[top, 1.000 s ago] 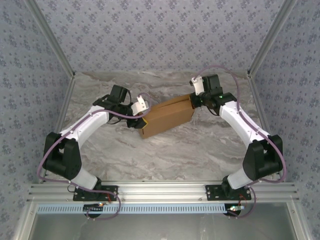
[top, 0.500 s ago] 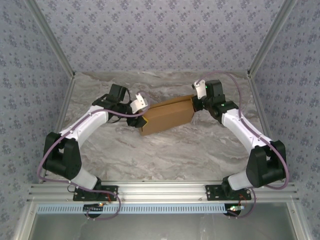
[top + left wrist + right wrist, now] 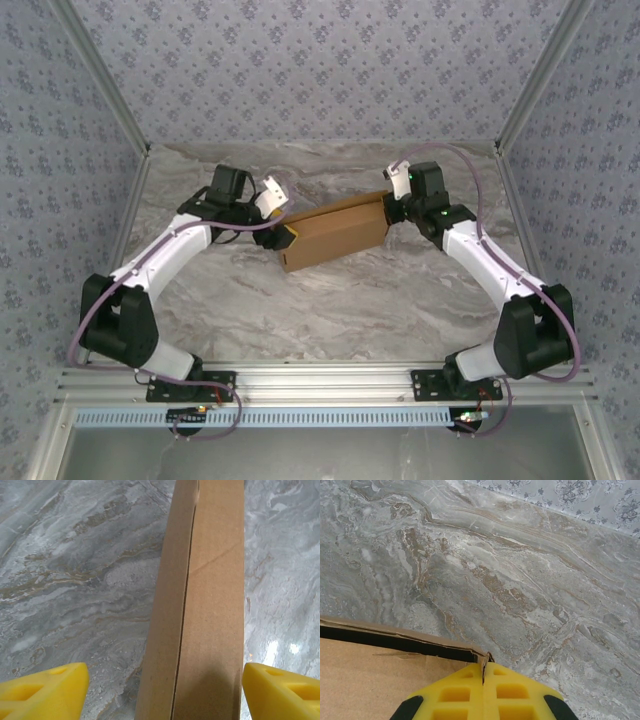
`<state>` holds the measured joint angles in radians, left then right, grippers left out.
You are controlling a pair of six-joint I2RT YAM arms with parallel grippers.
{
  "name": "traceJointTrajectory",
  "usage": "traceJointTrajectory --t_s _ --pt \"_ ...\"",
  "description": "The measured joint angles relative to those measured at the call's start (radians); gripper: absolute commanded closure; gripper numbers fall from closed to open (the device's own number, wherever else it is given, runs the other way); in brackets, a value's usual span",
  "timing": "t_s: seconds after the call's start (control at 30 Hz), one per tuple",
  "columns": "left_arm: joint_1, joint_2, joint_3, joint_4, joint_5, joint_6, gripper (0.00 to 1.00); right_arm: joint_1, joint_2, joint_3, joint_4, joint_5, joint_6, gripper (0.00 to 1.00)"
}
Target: Fold the paper box
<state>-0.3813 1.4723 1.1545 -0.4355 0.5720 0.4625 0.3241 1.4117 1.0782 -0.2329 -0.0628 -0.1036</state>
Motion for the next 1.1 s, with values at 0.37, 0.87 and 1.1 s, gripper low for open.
traceJointTrajectory --t_s 0.37,0.87,1.1 --pt "-0.022 -0.221 -0.135 0.056 -0.173 -0.325 0.45 0.010 0.000 0.000 0.002 0.023 0.011 1.00" --pt "-0.053 -0.201 -0.157 0.020 -0.275 -0.424 0.88 0.011 0.000 0.000 0.001 0.026 0.011 1.00" --pt "-0.053 -0.200 -0.149 0.020 -0.292 -0.463 0.97 0.011 0.000 0.000 -0.002 0.038 0.011 1.00"
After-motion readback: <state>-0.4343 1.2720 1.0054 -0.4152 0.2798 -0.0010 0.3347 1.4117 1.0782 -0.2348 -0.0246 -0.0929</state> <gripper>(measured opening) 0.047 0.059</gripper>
